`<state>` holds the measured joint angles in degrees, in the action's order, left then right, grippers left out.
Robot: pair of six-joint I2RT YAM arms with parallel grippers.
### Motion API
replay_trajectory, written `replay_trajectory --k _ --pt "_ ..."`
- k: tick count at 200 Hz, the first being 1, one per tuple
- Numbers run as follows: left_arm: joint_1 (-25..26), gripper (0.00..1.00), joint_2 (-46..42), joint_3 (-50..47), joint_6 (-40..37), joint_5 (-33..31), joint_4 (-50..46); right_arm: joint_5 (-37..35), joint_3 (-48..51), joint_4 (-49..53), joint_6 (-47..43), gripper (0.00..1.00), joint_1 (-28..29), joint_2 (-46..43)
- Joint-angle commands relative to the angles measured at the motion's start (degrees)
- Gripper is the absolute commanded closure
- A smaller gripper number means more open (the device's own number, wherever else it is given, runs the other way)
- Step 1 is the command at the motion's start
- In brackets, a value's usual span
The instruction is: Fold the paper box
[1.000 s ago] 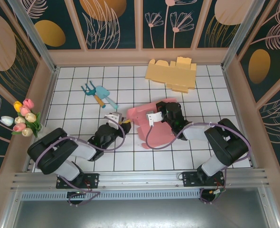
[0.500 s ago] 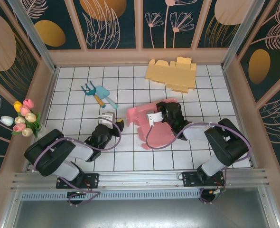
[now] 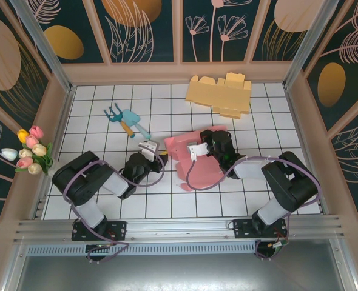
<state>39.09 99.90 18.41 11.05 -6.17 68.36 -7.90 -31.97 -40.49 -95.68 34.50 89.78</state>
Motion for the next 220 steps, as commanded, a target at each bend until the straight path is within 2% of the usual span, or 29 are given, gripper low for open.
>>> replay_trajectory --k 1,47,101,152,180,220 --pt "-0.34 0.45 2.31 1.36 -1.92 3.12 3.71 -0.28 1.12 6.05 -0.58 1.0 0.39 0.46" --pt "-0.35 0.45 1.83 1.59 -0.4 8.43 5.73 -0.36 1.21 5.7 -0.72 1.0 0.37 0.95" --pt "-0.34 0.56 5.37 4.51 2.27 9.88 6.08 -0.27 0.58 6.43 -1.0 1.0 0.55 1.18" --pt "-0.36 0.57 8.18 6.47 4.87 13.53 7.85 -0.23 0.67 6.62 -0.82 1.0 0.66 0.98" --pt "-0.34 0.59 4.73 3.19 5.11 15.04 9.6 -1.4 1.09 3.42 -1.07 1.0 1.0 3.23" --pt "-0.35 0.64 -1.28 0.39 4.5 17.28 7.4 -2.56 1.95 -1.64 0.14 1.0 2.23 4.46"
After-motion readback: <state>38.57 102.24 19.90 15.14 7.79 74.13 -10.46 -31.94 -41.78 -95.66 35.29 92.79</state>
